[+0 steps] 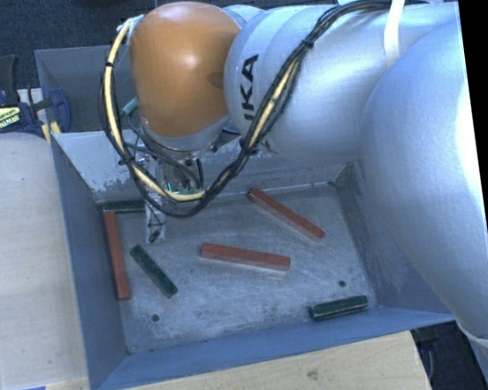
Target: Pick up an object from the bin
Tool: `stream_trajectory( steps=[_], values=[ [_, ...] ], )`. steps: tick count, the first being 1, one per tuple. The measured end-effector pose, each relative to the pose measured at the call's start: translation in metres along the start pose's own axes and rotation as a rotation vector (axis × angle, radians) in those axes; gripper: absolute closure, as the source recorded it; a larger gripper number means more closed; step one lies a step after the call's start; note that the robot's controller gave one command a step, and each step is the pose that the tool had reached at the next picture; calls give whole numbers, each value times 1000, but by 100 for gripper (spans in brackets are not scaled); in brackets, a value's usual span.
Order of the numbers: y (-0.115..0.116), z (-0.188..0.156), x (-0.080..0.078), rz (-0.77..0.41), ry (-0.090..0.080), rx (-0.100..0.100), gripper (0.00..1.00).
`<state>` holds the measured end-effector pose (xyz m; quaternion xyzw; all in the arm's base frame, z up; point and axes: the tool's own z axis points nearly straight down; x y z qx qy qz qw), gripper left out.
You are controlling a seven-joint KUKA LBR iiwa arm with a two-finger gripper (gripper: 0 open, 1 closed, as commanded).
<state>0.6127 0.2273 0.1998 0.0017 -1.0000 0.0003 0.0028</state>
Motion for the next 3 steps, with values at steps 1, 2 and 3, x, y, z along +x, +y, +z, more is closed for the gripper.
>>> stream_trajectory(
  steps=[1, 2, 3],
  values=[
    [-24, 118, 27, -169, -1, 2, 0],
    [-62, 131, 61, -145, -3, 1, 0],
    [-147, 116, 28, -103, -13, 4, 0]
  ],
)
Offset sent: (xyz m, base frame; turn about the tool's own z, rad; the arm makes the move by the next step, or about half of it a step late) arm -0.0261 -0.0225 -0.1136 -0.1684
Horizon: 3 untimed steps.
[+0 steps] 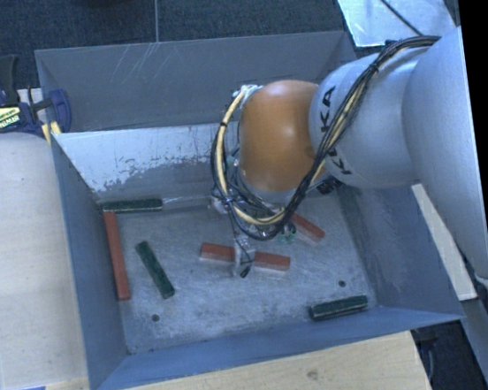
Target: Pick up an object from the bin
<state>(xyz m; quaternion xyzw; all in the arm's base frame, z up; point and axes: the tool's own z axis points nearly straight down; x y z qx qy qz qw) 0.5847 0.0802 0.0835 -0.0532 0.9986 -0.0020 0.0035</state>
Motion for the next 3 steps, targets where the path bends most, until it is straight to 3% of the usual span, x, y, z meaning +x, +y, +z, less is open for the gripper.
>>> stream_trajectory(
  steps=[1, 2, 3],
  values=[
    [-10, 14, 14, 9, 6, -4, 0],
    [-9, 12, 13, 10, 3, -5, 100],
    [-9, 13, 13, 10, 4, -5, 0]
  ],
)
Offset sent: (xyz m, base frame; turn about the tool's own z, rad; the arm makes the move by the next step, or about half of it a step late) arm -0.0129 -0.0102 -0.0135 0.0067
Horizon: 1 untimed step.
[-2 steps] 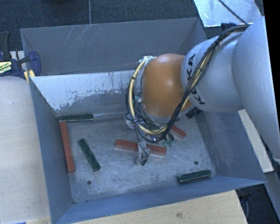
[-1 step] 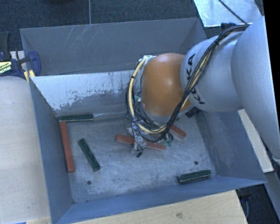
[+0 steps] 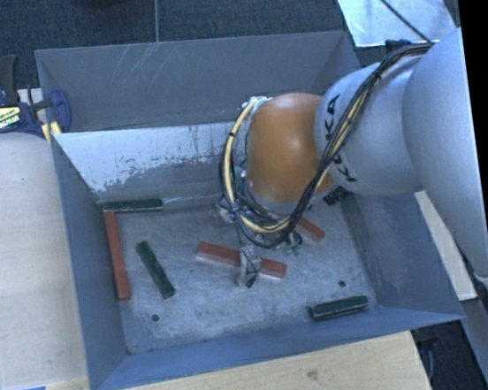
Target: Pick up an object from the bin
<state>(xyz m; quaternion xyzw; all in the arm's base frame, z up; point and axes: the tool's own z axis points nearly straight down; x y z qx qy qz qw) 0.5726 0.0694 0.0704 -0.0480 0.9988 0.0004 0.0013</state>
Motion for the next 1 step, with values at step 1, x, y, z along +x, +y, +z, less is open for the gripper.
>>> stream_trajectory(
  steps=[1],
  values=[
    [0, -1, -1, 0, -2, 0, 100]
  ],
)
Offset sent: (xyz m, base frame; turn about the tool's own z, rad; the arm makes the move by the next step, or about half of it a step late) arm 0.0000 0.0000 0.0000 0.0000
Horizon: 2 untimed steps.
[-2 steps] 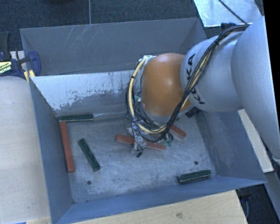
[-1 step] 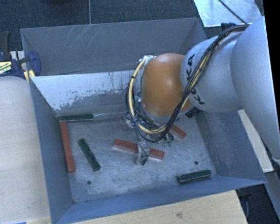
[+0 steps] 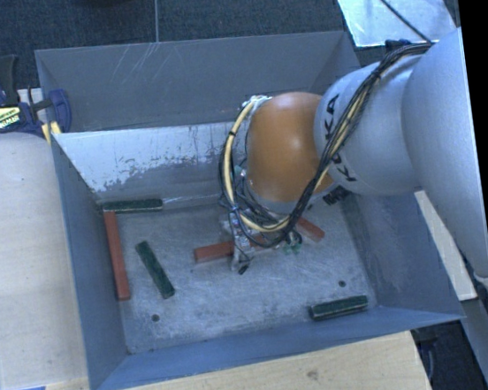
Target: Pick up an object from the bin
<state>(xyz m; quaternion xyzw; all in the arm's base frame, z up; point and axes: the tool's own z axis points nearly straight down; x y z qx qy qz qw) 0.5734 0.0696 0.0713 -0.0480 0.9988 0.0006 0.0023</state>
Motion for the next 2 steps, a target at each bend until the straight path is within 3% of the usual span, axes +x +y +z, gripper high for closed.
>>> stream_trajectory(
  steps=[1, 2],
  values=[
    [8, -116, 12, -18, -6, 1, 100],
    [9, -181, 5, -63, -7, 1, 100]
  ],
)
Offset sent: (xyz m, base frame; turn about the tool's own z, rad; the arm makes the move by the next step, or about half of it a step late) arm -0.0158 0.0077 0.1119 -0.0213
